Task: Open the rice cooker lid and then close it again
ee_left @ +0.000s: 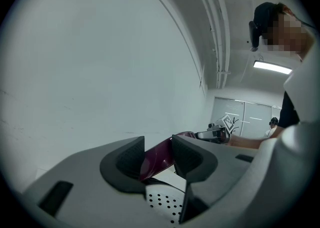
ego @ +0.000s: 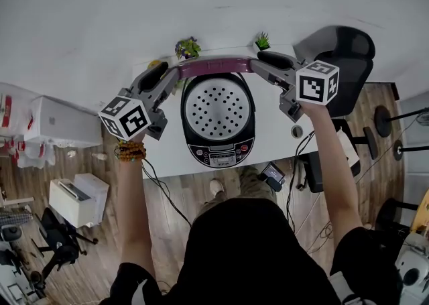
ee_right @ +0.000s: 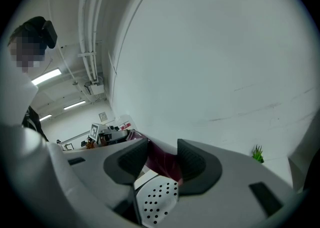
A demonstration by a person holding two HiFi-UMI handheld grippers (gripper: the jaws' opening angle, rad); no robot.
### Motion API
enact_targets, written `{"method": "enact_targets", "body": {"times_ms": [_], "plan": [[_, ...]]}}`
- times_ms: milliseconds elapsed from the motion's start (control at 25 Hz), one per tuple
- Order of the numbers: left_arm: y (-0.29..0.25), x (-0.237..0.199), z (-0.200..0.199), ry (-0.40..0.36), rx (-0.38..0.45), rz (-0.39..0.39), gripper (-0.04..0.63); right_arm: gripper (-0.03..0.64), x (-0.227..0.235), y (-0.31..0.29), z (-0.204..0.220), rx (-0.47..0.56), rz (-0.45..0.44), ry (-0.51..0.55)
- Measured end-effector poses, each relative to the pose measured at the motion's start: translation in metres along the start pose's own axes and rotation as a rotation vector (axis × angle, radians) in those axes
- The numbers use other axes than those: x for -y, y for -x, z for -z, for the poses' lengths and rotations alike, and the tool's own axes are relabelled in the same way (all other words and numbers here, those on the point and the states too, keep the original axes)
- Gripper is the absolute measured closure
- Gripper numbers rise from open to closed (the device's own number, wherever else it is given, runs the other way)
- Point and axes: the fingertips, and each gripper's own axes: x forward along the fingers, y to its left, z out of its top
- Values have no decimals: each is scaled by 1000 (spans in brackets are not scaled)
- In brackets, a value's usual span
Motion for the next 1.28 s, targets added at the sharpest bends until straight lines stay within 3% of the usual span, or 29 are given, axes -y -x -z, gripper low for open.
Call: {"method": "enact_targets", "body": {"times_ms": [1280], "plan": [[31,26,41,-33,28,-4,407,405,-30,17,49,-14,74,77]]}}
